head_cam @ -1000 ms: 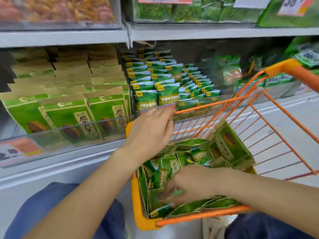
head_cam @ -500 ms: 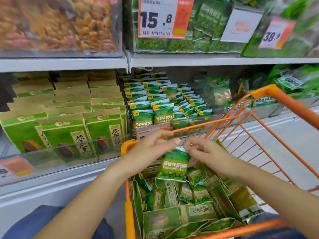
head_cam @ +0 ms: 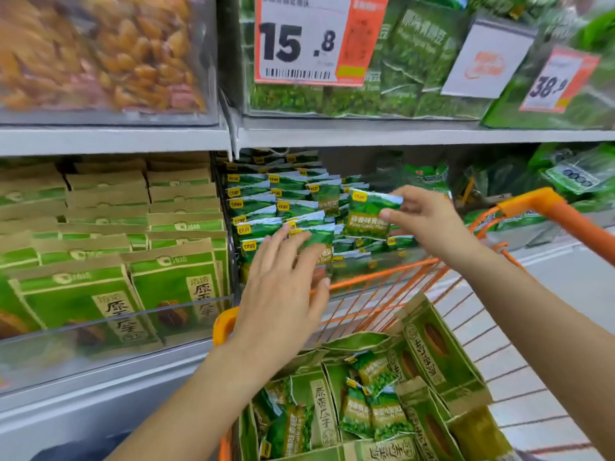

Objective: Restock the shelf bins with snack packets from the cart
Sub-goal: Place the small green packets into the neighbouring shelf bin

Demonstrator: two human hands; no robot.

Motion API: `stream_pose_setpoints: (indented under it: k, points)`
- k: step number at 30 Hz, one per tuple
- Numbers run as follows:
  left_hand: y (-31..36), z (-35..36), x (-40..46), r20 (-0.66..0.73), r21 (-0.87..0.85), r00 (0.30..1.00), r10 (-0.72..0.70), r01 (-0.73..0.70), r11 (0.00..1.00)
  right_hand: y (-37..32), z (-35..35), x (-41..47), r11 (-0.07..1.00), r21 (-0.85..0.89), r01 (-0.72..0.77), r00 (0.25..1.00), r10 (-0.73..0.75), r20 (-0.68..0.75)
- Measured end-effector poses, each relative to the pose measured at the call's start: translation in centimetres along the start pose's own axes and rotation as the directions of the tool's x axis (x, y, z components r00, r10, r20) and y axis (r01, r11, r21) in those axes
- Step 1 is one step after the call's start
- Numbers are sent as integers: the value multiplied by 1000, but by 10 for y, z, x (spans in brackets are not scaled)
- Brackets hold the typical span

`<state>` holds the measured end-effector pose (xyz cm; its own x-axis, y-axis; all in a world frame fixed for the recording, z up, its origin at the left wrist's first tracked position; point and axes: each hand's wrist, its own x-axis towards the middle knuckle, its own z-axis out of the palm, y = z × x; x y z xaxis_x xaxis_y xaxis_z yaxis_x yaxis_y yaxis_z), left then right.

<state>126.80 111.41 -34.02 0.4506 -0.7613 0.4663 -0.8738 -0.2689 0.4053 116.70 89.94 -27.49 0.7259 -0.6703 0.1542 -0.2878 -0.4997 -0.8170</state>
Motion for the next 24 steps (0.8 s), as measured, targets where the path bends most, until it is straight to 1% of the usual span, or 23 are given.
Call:
stream_pose_setpoints:
  k: [2,4,7,9,10,13,14,15,17,18,19,20,21,22,23,24]
  points:
    - [-5,4,2,11,102,1000,-4,3,995,13,11,31,996,-82,-42,998,39,-41]
    - [-7,6,2,16,156,1000,9,-12,988,21,25,57,988,-138,-63,998,60,-23]
    - [-4,9,4,19,116,1000,4,-6,993,26,48,79,987,-105,-120,992,124,36]
    - [-3,11,5,18,92,1000,-6,4,996,25,61,84,986,-105,-131,991,132,6]
    - [-3,11,6,14,78,1000,-7,6,997,26,65,85,985,-121,-120,993,119,-16]
    - [-4,10,7,13,16,1000,-14,14,1000,22,63,76,959,-264,-102,992,81,-92]
    - [-5,9,8,3,6,1000,-4,4,1000,20,58,68,957,-281,-74,991,38,-132]
    - [-4,7,8,-11,-4,1000,10,-10,1000,15,53,55,965,-261,-16,984,-31,-178]
    - [-3,2,9,-31,-68,999,31,-33,997,6,43,18,967,-176,182,939,-224,-260]
    - [-2,-4,10,-17,-141,1000,17,-19,990,4,41,-3,952,-147,270,917,-301,-261]
    - [-1,-10,10,20,-237,1000,-18,23,971,3,40,-25,933,-132,336,904,-358,-233]
    - [-2,-15,9,76,-328,996,-53,75,942,6,42,-45,909,-133,395,896,-413,-165]
    - [-4,-20,8,140,-377,987,-73,121,918,9,46,-62,887,-153,437,892,-449,-57]
    - [-5,-24,8,203,-372,977,-69,142,917,12,54,-75,873,-205,442,897,-435,83]
    - [-7,-27,6,255,-344,966,-51,139,929,17,65,-86,861,-293,416,903,-350,250]
    - [-9,-29,3,296,-326,954,-36,136,936,22,79,-93,834,-404,375,890,-203,409]
